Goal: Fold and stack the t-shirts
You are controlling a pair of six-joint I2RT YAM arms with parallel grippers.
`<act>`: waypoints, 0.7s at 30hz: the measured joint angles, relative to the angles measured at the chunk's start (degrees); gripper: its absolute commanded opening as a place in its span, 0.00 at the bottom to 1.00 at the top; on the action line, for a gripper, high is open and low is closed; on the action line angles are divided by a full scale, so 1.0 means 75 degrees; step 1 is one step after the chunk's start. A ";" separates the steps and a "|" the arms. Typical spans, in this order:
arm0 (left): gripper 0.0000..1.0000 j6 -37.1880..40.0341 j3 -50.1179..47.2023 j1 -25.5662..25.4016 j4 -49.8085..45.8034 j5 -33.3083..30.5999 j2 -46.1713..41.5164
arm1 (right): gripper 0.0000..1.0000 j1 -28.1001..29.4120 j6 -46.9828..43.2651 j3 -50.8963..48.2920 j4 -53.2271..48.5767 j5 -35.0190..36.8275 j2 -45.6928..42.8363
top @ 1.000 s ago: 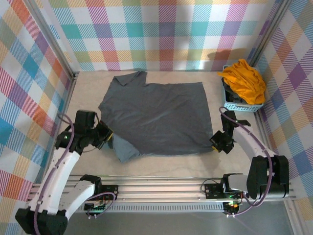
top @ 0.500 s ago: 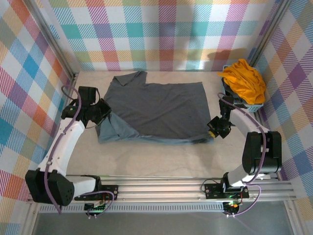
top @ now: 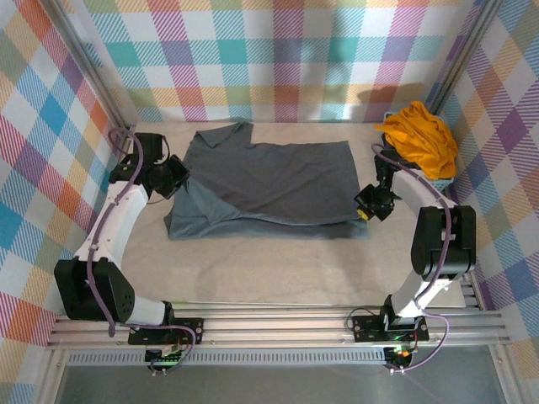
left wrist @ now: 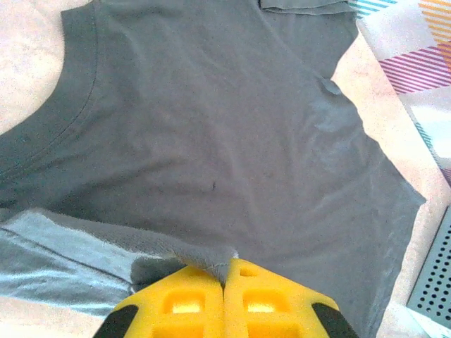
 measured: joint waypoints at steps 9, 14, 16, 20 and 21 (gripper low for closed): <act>0.00 0.0020 0.0169 0.0189 0.0044 -0.0006 0.0271 | 0.00 0.0000 -0.0131 0.0443 -0.0090 0.0099 0.0385; 0.00 0.0070 0.0347 0.0239 0.0175 -0.0003 0.0431 | 0.00 0.0000 -0.0131 0.0656 -0.0108 0.0146 0.0624; 0.00 0.0114 0.0458 0.0251 0.0184 -0.0003 0.0577 | 0.00 0.0000 -0.0131 0.0734 -0.0119 0.0152 0.0743; 0.00 0.0213 0.0621 0.0291 0.0187 0.0023 0.0854 | 0.00 0.0000 -0.0131 0.0901 -0.0134 0.0204 0.0892; 0.00 0.0221 0.0647 0.0309 0.0192 0.0038 0.0918 | 0.00 0.0000 -0.0131 0.0962 -0.0152 0.0204 0.0924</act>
